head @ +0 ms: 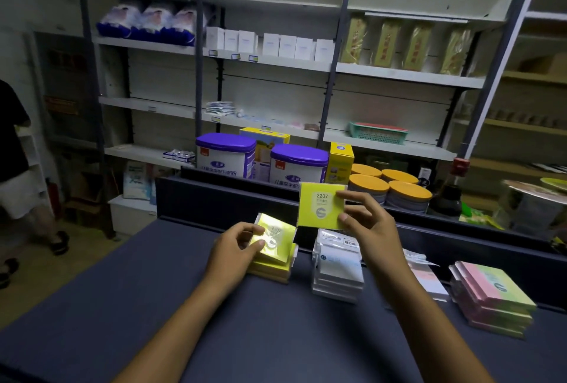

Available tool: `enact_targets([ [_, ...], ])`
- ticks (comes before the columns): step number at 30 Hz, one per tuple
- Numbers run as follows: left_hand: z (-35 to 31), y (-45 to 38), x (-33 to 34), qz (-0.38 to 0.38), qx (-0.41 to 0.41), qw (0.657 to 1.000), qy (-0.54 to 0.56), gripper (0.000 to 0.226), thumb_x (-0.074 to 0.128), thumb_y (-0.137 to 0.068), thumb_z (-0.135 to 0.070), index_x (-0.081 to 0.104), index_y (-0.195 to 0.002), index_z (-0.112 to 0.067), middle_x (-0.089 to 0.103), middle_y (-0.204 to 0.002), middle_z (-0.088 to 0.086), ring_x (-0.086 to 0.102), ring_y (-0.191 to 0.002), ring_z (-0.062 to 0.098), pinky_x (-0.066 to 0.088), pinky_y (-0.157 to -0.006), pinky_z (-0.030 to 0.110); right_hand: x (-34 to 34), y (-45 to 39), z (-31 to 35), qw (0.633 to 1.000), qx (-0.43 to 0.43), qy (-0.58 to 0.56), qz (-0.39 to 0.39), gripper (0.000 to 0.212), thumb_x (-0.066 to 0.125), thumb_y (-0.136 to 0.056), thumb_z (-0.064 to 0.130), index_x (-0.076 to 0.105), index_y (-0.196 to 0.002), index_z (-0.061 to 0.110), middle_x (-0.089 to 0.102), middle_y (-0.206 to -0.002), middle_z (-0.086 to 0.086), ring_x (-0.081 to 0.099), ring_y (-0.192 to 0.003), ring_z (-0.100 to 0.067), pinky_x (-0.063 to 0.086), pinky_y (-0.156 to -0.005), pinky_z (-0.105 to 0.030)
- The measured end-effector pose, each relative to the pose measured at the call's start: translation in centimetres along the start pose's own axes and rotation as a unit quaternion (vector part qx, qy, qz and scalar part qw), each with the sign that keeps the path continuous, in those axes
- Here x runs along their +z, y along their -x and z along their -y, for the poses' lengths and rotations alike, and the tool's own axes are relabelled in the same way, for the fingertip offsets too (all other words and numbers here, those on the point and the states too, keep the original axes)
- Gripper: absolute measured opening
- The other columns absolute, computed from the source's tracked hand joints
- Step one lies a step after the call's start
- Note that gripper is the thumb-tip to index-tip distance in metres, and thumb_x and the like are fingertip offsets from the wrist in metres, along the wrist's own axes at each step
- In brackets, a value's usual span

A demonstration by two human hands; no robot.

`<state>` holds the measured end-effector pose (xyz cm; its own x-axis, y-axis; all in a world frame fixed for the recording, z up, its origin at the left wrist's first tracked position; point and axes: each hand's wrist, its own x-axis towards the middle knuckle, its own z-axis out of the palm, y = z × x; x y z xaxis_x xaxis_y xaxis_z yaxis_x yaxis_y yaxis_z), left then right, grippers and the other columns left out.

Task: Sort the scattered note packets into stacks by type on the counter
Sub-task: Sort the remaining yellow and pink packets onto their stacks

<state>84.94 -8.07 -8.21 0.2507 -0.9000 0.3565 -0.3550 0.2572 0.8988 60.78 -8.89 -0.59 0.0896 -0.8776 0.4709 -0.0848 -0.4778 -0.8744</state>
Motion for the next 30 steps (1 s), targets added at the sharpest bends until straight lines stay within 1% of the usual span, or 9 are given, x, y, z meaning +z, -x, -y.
enact_targets([
  [4, 0.2, -0.2, -0.1, 0.010, 0.002, 1.000, -0.015, 0.017, 0.074, -0.085, -0.019, 0.069, -0.095, -0.032, 0.070, -0.102, -0.010, 0.062, -0.099, 0.008, 0.050, -0.086, 0.027, 1.0, -0.9, -0.4, 1.000, -0.007, -0.010, 0.004, 0.032, 0.060, -0.096, 0.002, 0.068, -0.112, 0.028, 0.074, -0.102, -0.001, 0.071, -0.098, -0.010, 0.057, -0.071, -0.020],
  [10, 0.1, 0.1, 0.2, 0.022, 0.007, 0.997, -0.077, 0.015, 0.071, -0.086, -0.031, 0.066, -0.099, -0.037, 0.066, -0.102, -0.004, 0.059, -0.100, 0.011, 0.052, -0.088, 0.032, 1.2, -1.1, -1.5, 1.000, -0.017, -0.007, 0.013, 0.034, 0.060, -0.095, 0.001, 0.068, -0.111, 0.030, 0.074, -0.103, 0.002, 0.070, -0.101, -0.011, 0.057, -0.076, -0.020],
  [12, 0.1, 0.2, 0.1, 0.022, 0.013, 0.994, -0.102, 0.014, 0.069, -0.087, -0.035, 0.064, -0.099, -0.040, 0.062, -0.101, -0.004, 0.056, -0.098, 0.008, 0.049, -0.083, 0.026, 1.1, -0.9, -1.6, 1.000, -0.018, -0.003, 0.012, 0.033, 0.060, -0.095, 0.003, 0.068, -0.111, 0.031, 0.074, -0.104, 0.004, 0.070, -0.101, -0.009, 0.056, -0.075, -0.018],
  [14, 0.3, 0.1, 0.0, 0.023, 0.022, 0.990, -0.137, 0.013, 0.066, -0.088, -0.039, 0.063, -0.100, -0.042, 0.058, -0.100, -0.009, 0.054, -0.094, 0.003, 0.043, -0.075, 0.015, 1.2, -0.8, -2.3, 1.000, -0.015, 0.004, 0.000, 0.033, 0.061, -0.095, 0.003, 0.067, -0.112, 0.031, 0.074, -0.104, 0.006, 0.070, -0.102, -0.008, 0.056, -0.075, -0.018],
  [15, 0.4, 0.2, 0.0, 0.022, 0.031, 0.988, -0.151, 0.014, 0.065, -0.088, -0.040, 0.062, -0.101, -0.042, 0.057, -0.100, -0.011, 0.053, -0.095, 0.002, 0.041, -0.074, 0.013, 1.2, -0.7, -2.4, 1.000, -0.012, 0.005, -0.002, 0.033, 0.061, -0.095, 0.003, 0.067, -0.112, 0.031, 0.074, -0.104, 0.006, 0.070, -0.101, -0.007, 0.056, -0.074, -0.018],
  [18, 0.6, 0.4, 0.0, 0.029, 0.069, 0.979, -0.190, 0.014, 0.062, -0.091, -0.038, 0.062, -0.105, -0.036, 0.059, -0.105, -0.016, 0.046, -0.107, 0.005, 0.043, -0.085, 0.022, 1.4, -0.5, -2.6, 1.000, -0.004, 0.000, -0.011, 0.033, 0.062, -0.094, 0.002, 0.068, -0.112, 0.028, 0.074, -0.102, 0.007, 0.070, -0.100, -0.006, 0.056, -0.074, -0.017],
  [22, 0.7, 0.5, 0.0, 0.039, 0.076, 0.970, -0.228, 0.014, 0.059, -0.093, -0.040, 0.062, -0.106, -0.037, 0.053, -0.109, -0.012, 0.041, -0.110, 0.008, 0.043, -0.091, 0.027, 1.9, -0.2, -2.5, 1.000, -0.003, 0.008, -0.018, 0.032, 0.061, -0.094, 0.001, 0.067, -0.113, 0.026, 0.072, -0.105, 0.003, 0.069, -0.099, -0.004, 0.057, -0.073, -0.017],
  [25, 0.7, 0.7, -0.1, 0.048, 0.061, 0.967, -0.241, 0.015, 0.058, -0.092, -0.044, 0.061, -0.106, -0.039, 0.045, -0.111, -0.010, 0.039, -0.109, 0.007, 0.045, -0.092, 0.029, 2.0, 0.0, -2.5, 1.000, 0.001, 0.013, -0.017, 0.031, 0.061, -0.094, 0.002, 0.066, -0.115, 0.025, 0.072, -0.106, 0.002, 0.069, -0.098, -0.003, 0.057, -0.074, -0.018],
  [30, 0.2, 0.8, -0.8, 0.058, 0.070, 0.972, -0.217, 0.013, 0.057, -0.093, -0.043, 0.061, -0.105, -0.039, 0.046, -0.109, -0.014, 0.045, -0.108, 0.003, 0.048, -0.088, 0.029, 2.3, 0.2, -3.0, 1.000, 0.007, 0.021, 0.008, 0.031, 0.062, -0.095, 0.005, 0.067, -0.114, 0.028, 0.073, -0.107, 0.002, 0.069, -0.100, -0.006, 0.057, -0.075, -0.018],
])
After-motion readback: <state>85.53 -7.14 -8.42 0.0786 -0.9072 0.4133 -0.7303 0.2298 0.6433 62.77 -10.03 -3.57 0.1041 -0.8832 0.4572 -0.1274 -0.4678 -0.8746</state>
